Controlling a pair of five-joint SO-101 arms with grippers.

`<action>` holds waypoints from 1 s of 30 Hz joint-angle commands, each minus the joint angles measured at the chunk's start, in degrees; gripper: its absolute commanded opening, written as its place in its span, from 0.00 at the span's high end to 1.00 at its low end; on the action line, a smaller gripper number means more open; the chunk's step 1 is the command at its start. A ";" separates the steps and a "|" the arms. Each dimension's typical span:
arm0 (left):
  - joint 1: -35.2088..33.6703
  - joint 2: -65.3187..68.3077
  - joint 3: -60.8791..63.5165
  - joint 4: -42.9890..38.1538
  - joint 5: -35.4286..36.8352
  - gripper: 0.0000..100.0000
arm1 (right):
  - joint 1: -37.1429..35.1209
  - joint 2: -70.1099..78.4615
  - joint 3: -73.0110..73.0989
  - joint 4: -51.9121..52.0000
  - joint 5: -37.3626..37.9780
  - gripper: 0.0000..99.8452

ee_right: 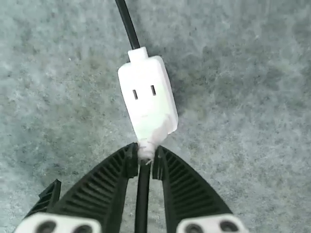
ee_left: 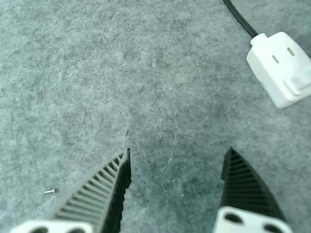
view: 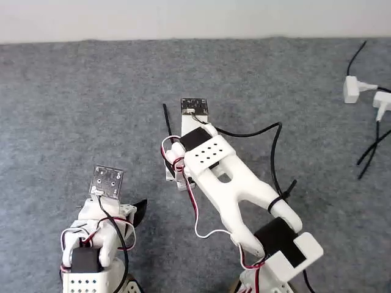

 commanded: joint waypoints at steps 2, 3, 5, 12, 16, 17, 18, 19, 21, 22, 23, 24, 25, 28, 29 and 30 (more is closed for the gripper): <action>-0.18 -0.09 -0.48 0.18 -0.26 0.71 | -0.31 0.57 -0.79 -1.71 6.51 0.96; -0.18 -0.09 -0.48 0.18 -0.26 0.71 | -0.31 0.31 -0.79 -1.45 7.91 0.93; -0.18 -0.09 -0.48 0.18 -0.26 0.71 | -0.22 -0.13 -0.88 -1.19 8.18 0.85; -0.18 -0.09 -0.48 0.18 -0.26 0.71 | 0.57 -7.87 -6.07 2.07 8.18 0.71; -0.18 -0.09 -0.48 0.18 -0.26 0.71 | 4.18 -12.53 -11.78 4.44 8.44 0.79; -0.18 -0.09 -0.48 0.18 -0.26 0.71 | 5.32 -13.32 -12.66 5.23 8.53 0.80; -0.18 -0.09 -0.48 0.18 -0.26 0.71 | 6.55 -13.93 -13.27 6.37 8.70 0.80; -0.18 -0.09 -0.48 0.18 -0.26 0.71 | 7.87 -14.73 -13.63 7.96 9.58 0.79; -0.18 -0.09 -0.48 0.18 -0.26 0.71 | 10.51 -16.22 -13.63 11.12 12.75 0.77; -0.18 -0.09 -0.48 0.18 -0.26 0.71 | 12.18 -16.92 -13.71 12.70 13.89 0.75; -0.18 -0.09 -0.48 0.18 -0.26 0.71 | 14.29 -17.89 -13.71 13.85 14.51 0.75; -0.18 -0.09 -0.48 0.18 -0.26 0.71 | 16.48 -18.95 -13.71 14.64 15.03 0.74; -0.18 -0.09 -0.48 0.18 -0.26 0.71 | 19.03 -20.18 -13.71 14.99 15.65 0.74; -0.18 -0.09 -0.48 0.18 -0.26 0.71 | 25.36 -24.84 -13.63 15.08 18.73 0.74; -0.18 -0.09 -0.48 0.18 -0.26 0.71 | 26.59 -26.07 -13.45 15.52 19.69 0.74; -0.18 -0.09 -0.48 0.18 -0.26 0.71 | 27.65 -27.38 -13.19 16.22 20.57 0.74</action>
